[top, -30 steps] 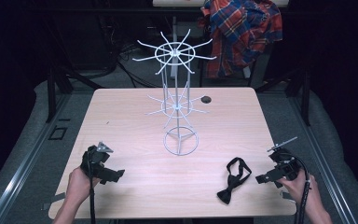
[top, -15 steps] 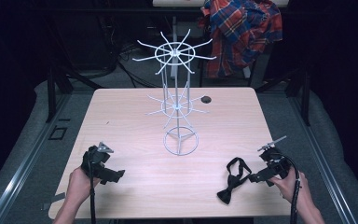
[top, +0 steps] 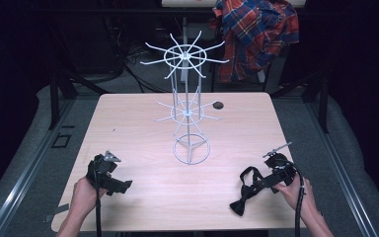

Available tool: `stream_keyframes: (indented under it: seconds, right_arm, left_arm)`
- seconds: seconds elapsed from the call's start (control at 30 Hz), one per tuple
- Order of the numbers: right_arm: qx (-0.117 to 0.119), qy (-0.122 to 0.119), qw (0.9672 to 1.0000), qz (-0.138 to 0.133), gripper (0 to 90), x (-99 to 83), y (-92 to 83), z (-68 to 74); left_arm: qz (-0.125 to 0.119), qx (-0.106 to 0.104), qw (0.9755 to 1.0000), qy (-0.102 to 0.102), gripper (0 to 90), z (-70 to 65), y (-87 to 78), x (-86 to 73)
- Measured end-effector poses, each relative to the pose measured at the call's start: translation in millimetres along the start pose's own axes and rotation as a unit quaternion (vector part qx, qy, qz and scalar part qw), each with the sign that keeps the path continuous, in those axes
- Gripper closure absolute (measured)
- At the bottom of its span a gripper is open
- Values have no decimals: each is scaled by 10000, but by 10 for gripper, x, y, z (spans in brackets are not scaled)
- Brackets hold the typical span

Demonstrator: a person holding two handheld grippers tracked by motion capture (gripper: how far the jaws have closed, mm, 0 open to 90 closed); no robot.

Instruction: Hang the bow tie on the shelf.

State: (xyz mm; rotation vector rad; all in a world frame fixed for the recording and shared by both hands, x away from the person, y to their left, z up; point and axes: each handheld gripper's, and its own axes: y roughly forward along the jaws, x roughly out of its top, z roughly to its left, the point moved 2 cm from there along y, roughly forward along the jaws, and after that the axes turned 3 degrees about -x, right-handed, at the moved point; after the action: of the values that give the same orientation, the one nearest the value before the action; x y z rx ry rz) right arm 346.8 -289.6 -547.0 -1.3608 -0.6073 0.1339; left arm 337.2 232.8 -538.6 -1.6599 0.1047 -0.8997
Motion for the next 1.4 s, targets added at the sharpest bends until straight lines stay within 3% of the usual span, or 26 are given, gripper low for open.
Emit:
stream_keyframes:
  seconds: [0.27, 0.3, 0.33, 0.37, 0.4, 0.43, 0.63, 0.67, 0.7, 0.9, 1.0, 1.13, 1.2, 1.33, 1.37, 1.4]
  right_arm:
    - [-85, -24, 10000, -21, 0, 64, 113, -23]
    - [-144, -153, 9997, 85, 0, 67, 116, -38]
    - [-125, -118, 9998, -32, 32, 63, 144, -25]
    - [-232, -208, 9995, 36, 155, 52, 141, -43]
    - [-232, -208, 9995, 36, 155, 52, 141, -43]
    - [-257, -140, 9996, -62, 244, 49, 133, -57]
    - [88, 129, 9997, -198, 402, 60, 146, -50]
    - [88, 129, 9997, -198, 402, 60, 146, -50]
    - [50, 195, 9997, -142, 462, 67, 166, -36]
    - [-74, 303, 9994, -174, 524, 92, 210, 33]
    - [-276, 177, 9995, -32, 562, 97, 232, 55]
    - [-401, 128, 9991, -43, 603, 103, 252, 86]
    - [-520, 36, 9986, 13, 661, 106, 249, 95]
    - [-542, -27, 9985, 40, 727, 106, 247, 110]
    - [-491, -29, 9988, 12, 807, 104, 251, 133]
    - [-442, -92, 9990, 69, 824, 107, 245, 141]
  left_arm:
    - [-22, 8, 10000, -1, 0, 1, -5, 0]
    - [-21, 8, 10000, 2, 0, 0, -7, -1]
    - [-23, 4, 10000, 4, 0, 1, -7, -2]
    - [-26, 20, 10000, 3, 0, 4, -9, -4]
    - [-26, 20, 10000, 3, 0, 4, -9, -4]
    - [-21, -3, 10000, 4, 0, 11, -15, -5]
    - [-25, 12, 10000, 9, 0, 4, -8, -3]
    - [-25, 12, 10000, 9, 0, 4, -8, -3]
    - [-22, 8, 10000, 13, 0, 3, -9, -2]
    - [-2, -4, 10000, 13, 0, 2, -4, -3]
    - [9, -9, 10000, 21, 0, -1, -2, -2]
    - [4, -9, 10000, 22, 1, 0, -4, -3]
    - [17, -13, 10000, 26, 1, 0, -2, -3]
    - [44, 1, 10000, 36, 1, -5, 3, -3]
    - [47, -5, 10000, 34, 1, -8, 3, -3]
    - [49, -2, 10000, 40, 2, -7, 1, -3]
